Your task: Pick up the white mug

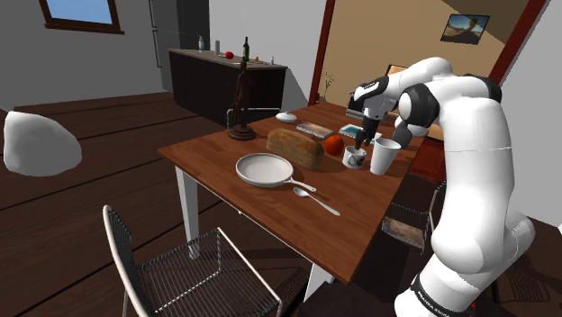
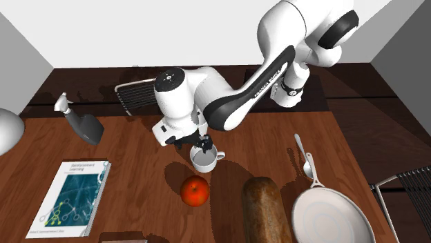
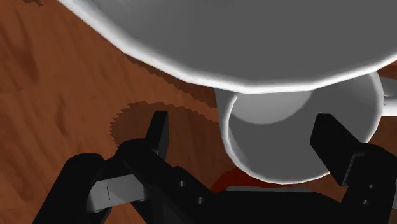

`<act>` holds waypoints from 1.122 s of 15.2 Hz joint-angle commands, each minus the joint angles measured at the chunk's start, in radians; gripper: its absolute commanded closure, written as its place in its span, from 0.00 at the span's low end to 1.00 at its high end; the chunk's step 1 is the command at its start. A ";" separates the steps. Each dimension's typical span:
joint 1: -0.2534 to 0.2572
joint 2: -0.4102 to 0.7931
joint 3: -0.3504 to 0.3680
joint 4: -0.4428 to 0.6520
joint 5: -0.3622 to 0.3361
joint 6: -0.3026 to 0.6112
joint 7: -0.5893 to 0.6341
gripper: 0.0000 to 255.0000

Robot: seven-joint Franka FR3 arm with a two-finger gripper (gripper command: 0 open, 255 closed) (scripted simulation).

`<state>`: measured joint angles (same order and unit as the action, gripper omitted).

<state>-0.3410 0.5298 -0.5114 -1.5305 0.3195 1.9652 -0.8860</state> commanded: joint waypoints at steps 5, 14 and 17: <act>-0.018 0.054 0.016 0.000 0.029 0.050 -0.021 0.00; -0.020 0.065 0.020 -0.003 0.034 0.063 -0.023 1.00; -0.020 0.065 0.020 -0.003 0.034 0.063 -0.023 1.00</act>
<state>-0.3607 0.5945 -0.4918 -1.5335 0.3534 2.0278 -0.9093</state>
